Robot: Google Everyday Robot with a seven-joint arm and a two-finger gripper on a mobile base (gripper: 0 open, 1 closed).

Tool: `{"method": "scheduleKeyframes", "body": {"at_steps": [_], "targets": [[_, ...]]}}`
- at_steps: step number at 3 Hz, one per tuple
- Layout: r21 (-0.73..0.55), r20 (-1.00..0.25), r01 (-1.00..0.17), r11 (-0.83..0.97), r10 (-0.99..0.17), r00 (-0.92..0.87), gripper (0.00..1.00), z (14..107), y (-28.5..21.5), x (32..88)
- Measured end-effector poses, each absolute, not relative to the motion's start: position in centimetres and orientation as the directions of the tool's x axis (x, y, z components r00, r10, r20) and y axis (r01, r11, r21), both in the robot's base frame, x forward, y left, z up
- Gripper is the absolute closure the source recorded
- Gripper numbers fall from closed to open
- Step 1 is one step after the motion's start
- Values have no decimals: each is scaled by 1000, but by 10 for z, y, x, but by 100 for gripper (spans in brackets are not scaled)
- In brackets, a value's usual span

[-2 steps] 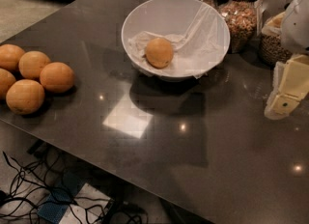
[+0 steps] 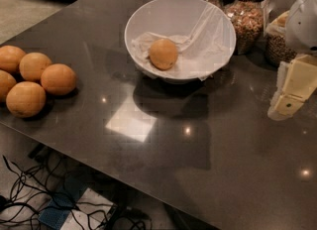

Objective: Pick orange from white bowl

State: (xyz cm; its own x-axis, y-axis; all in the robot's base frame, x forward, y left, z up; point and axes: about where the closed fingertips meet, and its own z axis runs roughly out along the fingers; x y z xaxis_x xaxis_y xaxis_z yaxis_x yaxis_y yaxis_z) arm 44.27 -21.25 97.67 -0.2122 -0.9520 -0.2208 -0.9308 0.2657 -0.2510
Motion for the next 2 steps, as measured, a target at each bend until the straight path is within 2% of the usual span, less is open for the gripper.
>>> {"method": "scheduleKeyframes", "body": {"at_steps": [2], "targets": [[-310,-360,-923,229,-927,-109,0,969,-167,505]]}}
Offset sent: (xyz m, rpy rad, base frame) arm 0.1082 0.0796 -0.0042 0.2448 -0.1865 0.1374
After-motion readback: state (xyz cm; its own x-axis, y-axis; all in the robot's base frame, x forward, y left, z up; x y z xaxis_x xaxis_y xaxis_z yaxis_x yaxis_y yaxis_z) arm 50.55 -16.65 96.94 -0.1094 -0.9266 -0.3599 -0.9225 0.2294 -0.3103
